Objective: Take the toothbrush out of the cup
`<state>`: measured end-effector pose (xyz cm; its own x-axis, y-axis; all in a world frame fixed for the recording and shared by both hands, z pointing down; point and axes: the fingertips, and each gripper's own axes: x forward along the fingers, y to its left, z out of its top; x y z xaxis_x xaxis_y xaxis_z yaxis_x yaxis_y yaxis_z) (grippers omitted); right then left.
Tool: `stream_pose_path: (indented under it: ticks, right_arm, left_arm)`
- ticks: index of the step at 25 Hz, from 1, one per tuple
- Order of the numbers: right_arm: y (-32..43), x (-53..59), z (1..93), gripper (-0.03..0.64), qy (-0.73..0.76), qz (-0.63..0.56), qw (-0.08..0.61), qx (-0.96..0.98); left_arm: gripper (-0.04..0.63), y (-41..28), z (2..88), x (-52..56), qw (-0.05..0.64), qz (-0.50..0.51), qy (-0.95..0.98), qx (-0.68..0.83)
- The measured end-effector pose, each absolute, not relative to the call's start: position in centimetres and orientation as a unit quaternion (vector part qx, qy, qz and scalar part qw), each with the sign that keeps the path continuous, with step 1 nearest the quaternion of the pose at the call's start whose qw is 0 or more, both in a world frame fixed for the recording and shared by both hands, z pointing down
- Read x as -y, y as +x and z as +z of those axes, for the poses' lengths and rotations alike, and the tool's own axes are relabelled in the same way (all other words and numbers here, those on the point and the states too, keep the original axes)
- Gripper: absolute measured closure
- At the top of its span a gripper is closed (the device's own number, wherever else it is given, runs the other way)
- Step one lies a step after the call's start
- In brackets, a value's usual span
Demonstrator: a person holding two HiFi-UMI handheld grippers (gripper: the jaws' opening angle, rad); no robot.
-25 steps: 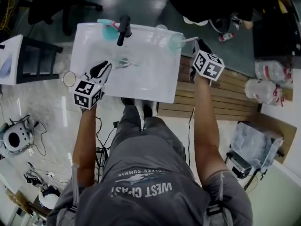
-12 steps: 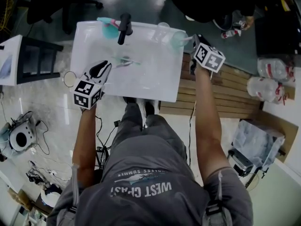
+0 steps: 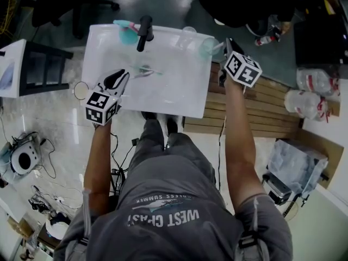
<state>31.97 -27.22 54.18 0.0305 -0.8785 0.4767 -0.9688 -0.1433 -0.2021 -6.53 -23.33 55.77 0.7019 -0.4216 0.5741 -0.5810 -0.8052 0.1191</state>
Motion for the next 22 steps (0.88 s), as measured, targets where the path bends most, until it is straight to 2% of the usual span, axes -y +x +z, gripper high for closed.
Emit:
stream_pose_path:
  ticks: [22]
  right_arm:
    - [31.2,25.6,44.5,0.566,0.710,0.180,0.035,0.680]
  left_arm:
    - [0.535,-6.2,53.6,21.7,0.138,0.255,0.910,0.296]
